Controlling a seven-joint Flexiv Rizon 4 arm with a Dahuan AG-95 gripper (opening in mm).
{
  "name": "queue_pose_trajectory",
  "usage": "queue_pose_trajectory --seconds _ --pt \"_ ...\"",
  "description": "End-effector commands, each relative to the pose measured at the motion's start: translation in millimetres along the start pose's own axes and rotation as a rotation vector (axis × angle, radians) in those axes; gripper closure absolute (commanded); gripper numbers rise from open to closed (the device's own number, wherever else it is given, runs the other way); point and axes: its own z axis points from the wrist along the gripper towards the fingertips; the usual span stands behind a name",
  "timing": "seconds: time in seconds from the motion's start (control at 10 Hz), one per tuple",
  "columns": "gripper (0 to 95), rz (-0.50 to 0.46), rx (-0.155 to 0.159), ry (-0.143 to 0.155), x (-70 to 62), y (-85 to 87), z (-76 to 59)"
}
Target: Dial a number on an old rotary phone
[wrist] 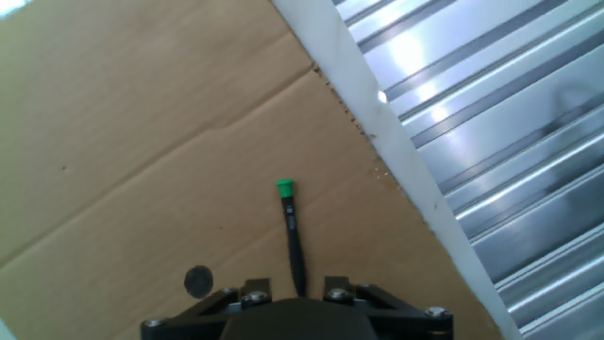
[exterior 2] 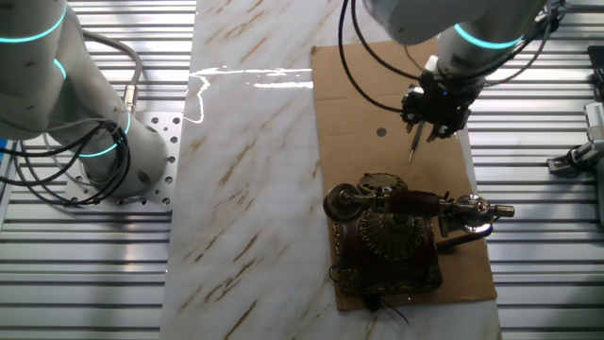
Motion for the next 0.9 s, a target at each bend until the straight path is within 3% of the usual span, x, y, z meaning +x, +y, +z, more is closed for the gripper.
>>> queue_pose_trajectory --seconds 0.1,0.3,0.4,0.6,0.8,0.9 --pt "76.0 0.08 0.031 0.12 -0.5 -3.9 -4.7" --pt "76.0 0.111 0.064 0.18 -5.9 -16.1 -7.4" --pt "76.0 0.108 0.07 0.192 -6.9 -27.7 -7.6" --pt "76.0 0.067 0.071 0.194 2.9 -62.1 -9.0" --pt "76.0 0.064 0.079 0.197 11.9 -78.4 -0.9" --pt "76.0 0.084 0.086 0.205 11.9 -78.4 -0.9"
